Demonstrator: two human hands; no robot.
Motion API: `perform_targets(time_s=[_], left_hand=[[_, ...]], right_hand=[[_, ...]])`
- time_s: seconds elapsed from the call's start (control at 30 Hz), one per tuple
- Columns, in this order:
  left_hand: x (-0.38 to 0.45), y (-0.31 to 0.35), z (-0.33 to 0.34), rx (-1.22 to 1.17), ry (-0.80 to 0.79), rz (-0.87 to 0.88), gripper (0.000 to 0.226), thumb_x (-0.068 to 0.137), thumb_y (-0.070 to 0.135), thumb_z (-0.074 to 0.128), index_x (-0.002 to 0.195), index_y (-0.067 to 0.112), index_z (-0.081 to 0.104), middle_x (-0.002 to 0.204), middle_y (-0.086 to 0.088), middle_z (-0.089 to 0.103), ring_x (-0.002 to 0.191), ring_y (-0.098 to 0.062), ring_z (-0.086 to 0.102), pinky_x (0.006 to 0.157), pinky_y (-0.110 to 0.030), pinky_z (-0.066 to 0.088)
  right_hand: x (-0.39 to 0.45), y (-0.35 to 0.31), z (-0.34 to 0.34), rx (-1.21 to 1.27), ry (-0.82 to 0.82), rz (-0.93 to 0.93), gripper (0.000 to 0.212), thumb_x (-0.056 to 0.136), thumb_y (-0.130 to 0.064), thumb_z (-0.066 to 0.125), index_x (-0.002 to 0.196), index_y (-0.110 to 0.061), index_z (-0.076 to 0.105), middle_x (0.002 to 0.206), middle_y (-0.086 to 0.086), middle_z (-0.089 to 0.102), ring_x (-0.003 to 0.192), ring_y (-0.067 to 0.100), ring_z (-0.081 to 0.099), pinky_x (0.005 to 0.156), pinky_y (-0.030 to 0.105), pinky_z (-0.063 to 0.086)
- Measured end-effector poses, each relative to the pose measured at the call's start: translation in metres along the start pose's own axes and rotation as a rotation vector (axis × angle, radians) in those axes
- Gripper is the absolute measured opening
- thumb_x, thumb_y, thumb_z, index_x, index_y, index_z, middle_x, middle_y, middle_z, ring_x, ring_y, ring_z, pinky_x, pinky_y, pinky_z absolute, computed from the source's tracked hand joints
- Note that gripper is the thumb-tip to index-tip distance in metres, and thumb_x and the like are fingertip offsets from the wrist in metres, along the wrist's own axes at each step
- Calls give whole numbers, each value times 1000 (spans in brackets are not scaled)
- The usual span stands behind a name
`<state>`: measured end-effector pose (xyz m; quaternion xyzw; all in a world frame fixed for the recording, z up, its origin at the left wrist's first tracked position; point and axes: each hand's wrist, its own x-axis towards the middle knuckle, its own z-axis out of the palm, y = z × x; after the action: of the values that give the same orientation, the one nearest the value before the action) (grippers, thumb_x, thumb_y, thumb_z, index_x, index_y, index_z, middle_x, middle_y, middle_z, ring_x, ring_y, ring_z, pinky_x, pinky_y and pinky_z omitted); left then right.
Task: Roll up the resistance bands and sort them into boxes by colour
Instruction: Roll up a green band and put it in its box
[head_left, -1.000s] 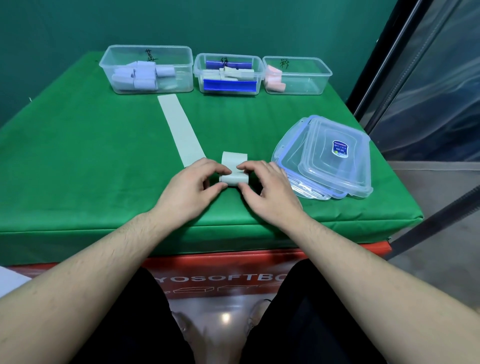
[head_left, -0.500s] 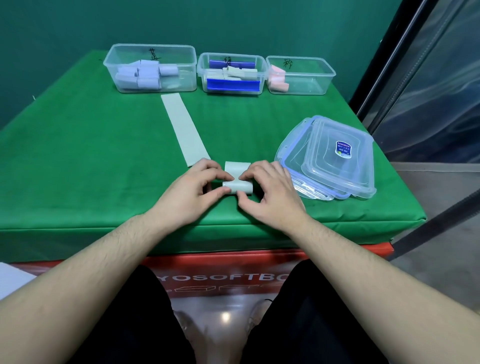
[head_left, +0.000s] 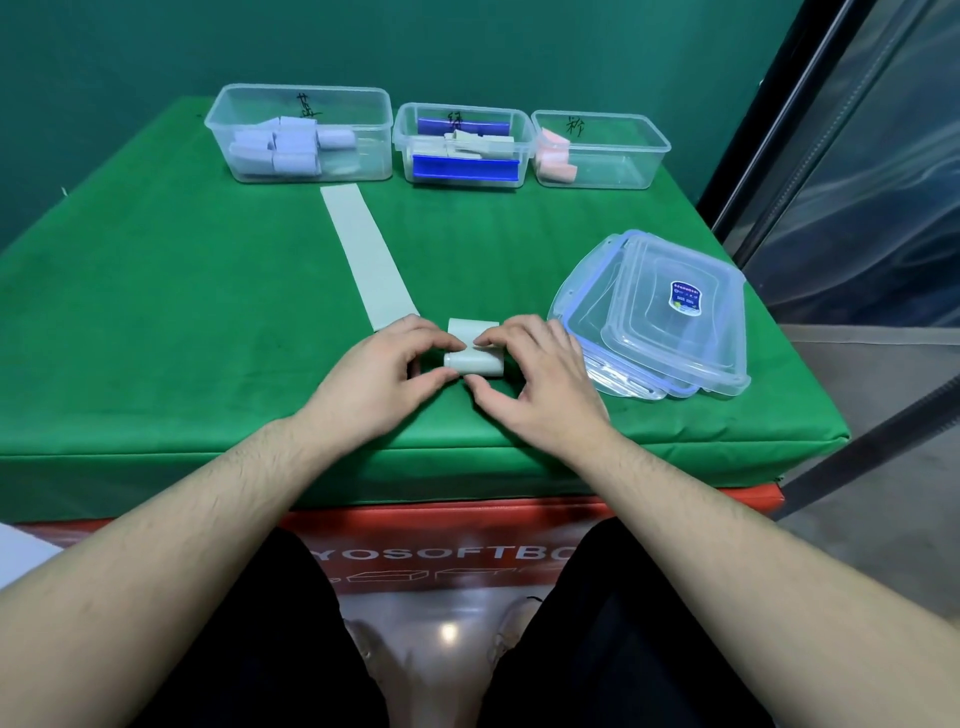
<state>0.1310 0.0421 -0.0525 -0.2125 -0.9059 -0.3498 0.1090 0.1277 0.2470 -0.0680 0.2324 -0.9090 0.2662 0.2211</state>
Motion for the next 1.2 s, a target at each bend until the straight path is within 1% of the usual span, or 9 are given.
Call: perform_targets(time_s=[0.1, 0.23, 0.37, 0.47, 0.6, 0.77, 0.93, 1.07, 1.2], left_hand=[[3, 0, -1, 21, -27, 2, 25, 91, 31, 67, 115, 23, 69, 109, 10, 58, 79, -15, 58, 77, -29, 47], [1, 3, 1, 5, 27, 29, 24, 90, 27, 68, 114, 23, 67, 111, 12, 54, 71, -12, 54, 71, -27, 47], [0, 2, 5, 55, 56, 24, 21, 89, 23, 69, 110, 25, 67, 108, 15, 56, 68, -6, 52, 71, -30, 47], [4, 0, 6, 61, 59, 8, 22, 91, 24, 67, 112, 24, 67, 108, 12, 58, 72, -10, 54, 74, -32, 48], [9, -1, 4, 63, 27, -9, 24, 92, 27, 65, 116, 25, 67, 109, 13, 56, 75, -11, 55, 75, -33, 48], [13, 0, 5, 82, 31, -11, 31, 87, 26, 71, 118, 25, 66, 109, 18, 53, 71, 3, 51, 73, -27, 44], [8, 3, 7, 69, 58, 9, 24, 89, 25, 70, 113, 27, 66, 104, 19, 56, 73, -10, 54, 73, -30, 47], [-5, 5, 3, 49, 75, 11, 21, 90, 26, 69, 110, 29, 64, 97, 19, 57, 68, -8, 52, 68, -25, 43], [-12, 3, 2, 21, 68, 6, 21, 89, 23, 71, 109, 26, 66, 90, 21, 55, 69, -10, 51, 69, -25, 42]], right_hand=[[1, 2, 1, 6, -3, 5, 27, 84, -38, 67, 109, -26, 64, 105, -10, 55, 97, 17, 47, 88, 35, 37], [2, 3, 1, 16, -15, 31, 28, 87, -38, 65, 112, -26, 64, 108, -10, 56, 100, 16, 46, 90, 30, 33], [2, 3, 2, 32, -24, 56, 31, 88, -37, 63, 116, -25, 64, 112, -7, 54, 103, 17, 46, 94, 35, 36], [2, 3, 1, 47, -19, 50, 34, 86, -34, 63, 119, -26, 63, 115, -6, 52, 106, 19, 48, 96, 38, 38], [3, 4, 1, 79, -25, 49, 31, 86, -33, 65, 117, -28, 62, 114, -10, 54, 104, 17, 48, 96, 41, 40], [6, 8, 3, 122, -33, 70, 32, 88, -30, 65, 119, -28, 64, 114, -10, 58, 102, 17, 49, 94, 44, 43], [4, 8, 3, 147, 16, 50, 27, 88, -26, 66, 115, -24, 67, 109, -9, 60, 100, 18, 51, 92, 42, 43], [1, 5, 1, 134, 25, 20, 24, 86, -28, 66, 110, -25, 66, 104, -11, 62, 96, 17, 52, 88, 40, 41], [0, 3, 0, 93, 10, -8, 22, 83, -29, 66, 104, -27, 66, 100, -12, 61, 94, 16, 50, 85, 39, 40]])
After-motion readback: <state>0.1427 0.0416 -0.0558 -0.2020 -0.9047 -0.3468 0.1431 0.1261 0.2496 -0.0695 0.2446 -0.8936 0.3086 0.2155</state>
